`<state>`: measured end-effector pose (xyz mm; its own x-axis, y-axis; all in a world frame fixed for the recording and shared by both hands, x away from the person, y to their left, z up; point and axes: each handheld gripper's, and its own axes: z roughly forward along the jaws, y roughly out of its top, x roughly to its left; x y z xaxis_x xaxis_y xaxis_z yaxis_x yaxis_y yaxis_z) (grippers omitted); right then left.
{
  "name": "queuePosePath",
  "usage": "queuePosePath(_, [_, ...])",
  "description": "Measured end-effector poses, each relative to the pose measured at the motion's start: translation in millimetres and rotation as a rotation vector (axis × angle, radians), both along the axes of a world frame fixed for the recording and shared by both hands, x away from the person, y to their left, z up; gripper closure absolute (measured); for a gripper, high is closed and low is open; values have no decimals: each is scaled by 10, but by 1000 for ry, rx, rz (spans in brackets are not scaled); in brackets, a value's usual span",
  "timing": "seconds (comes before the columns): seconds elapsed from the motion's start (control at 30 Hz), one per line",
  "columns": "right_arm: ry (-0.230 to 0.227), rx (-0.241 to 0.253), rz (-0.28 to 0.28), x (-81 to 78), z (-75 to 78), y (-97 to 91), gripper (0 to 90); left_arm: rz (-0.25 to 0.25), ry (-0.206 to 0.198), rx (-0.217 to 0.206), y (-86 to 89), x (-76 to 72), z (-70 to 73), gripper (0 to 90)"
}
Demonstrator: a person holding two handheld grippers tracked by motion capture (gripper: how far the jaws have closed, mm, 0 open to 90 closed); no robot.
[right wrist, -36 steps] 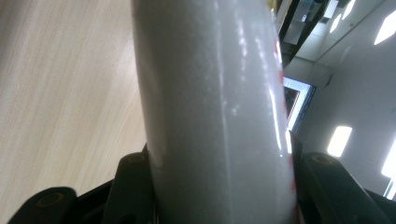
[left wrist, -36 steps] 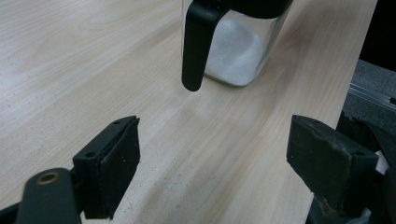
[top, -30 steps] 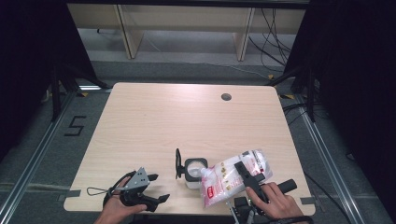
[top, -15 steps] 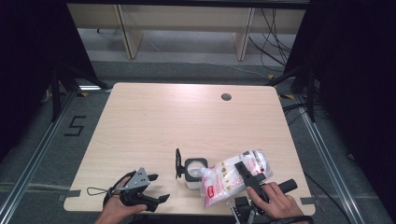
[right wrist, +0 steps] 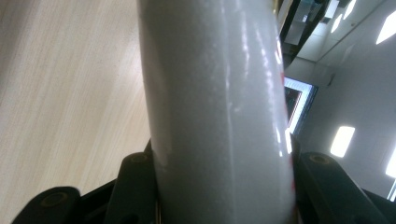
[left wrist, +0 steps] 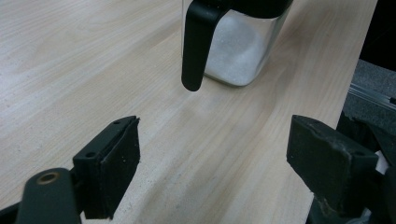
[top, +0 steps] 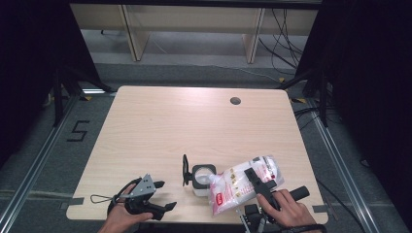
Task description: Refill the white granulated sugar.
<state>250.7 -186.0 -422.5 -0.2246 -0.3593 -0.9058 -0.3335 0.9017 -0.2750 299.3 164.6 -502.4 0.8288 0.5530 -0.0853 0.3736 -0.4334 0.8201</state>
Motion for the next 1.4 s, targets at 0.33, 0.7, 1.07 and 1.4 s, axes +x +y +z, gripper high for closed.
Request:
queuePosePath(0.33, [-1,0,0,0,1,0,576,0,0,0,0,0,0,168])
queuePosePath(0.7, [7,-8,-9,-3,9,6,576,-1,-1,1,1,1,1,168])
queuePosePath(1.07, [5,-2,-4,3,3,4,576,2,-3,-2,-1,0,-2,168])
queuePosePath(1.4, [14,9,-19,2,-7,-7,577,4,-4,-7,-4,0,-4,168])
